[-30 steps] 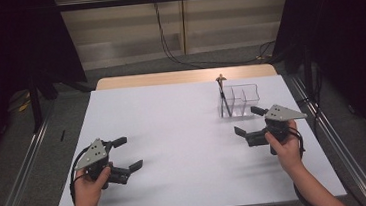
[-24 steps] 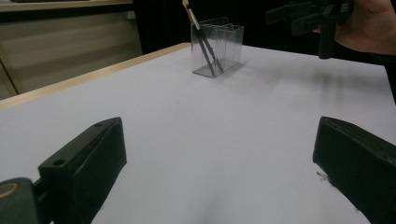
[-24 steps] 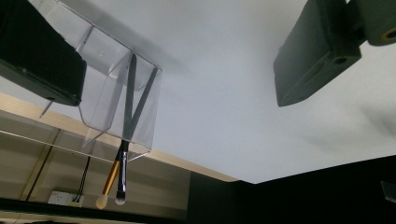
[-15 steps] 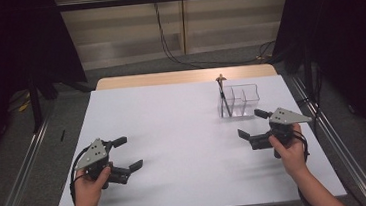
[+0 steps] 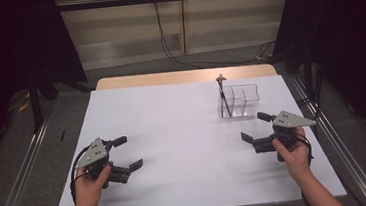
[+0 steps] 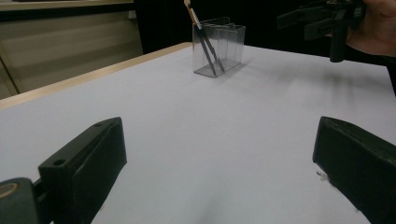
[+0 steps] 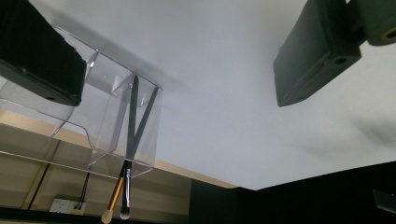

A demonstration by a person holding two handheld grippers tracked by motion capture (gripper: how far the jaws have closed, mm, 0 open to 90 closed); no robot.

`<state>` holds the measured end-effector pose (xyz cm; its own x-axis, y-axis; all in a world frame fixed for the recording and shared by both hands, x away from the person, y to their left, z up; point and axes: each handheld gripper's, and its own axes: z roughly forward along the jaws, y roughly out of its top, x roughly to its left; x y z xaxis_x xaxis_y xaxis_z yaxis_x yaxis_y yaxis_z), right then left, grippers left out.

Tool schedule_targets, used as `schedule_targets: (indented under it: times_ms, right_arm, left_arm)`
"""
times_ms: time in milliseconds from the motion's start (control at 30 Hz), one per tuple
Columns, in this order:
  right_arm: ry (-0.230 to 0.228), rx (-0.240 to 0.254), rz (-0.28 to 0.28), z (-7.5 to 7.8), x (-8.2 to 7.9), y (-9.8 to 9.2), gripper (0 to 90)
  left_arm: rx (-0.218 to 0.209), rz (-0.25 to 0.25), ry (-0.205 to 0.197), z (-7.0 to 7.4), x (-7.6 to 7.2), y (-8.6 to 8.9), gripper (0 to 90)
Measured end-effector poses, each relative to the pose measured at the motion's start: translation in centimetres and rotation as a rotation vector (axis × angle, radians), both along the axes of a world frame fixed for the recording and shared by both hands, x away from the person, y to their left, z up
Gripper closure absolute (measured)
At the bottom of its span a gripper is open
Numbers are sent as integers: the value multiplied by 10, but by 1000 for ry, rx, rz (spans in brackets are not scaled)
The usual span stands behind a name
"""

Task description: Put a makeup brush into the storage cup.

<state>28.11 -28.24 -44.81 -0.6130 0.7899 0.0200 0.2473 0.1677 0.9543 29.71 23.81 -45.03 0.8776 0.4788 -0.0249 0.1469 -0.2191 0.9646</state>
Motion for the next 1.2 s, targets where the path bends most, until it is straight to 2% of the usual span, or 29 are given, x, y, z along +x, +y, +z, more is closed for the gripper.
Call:
schedule_targets:
  times_ms: [400,800,1200]
  right_arm:
    - [28,0,-4,-5,-9,-7,20]
    - [33,-15,0,-7,-17,-10,20]
    - [35,-8,-11,-6,-25,-15,20]
  left_arm:
    - [-1,-2,2,0,1,-1,28]
    - [-6,1,3,-1,2,-1,28]
    - [-5,2,0,-1,3,-1,27]
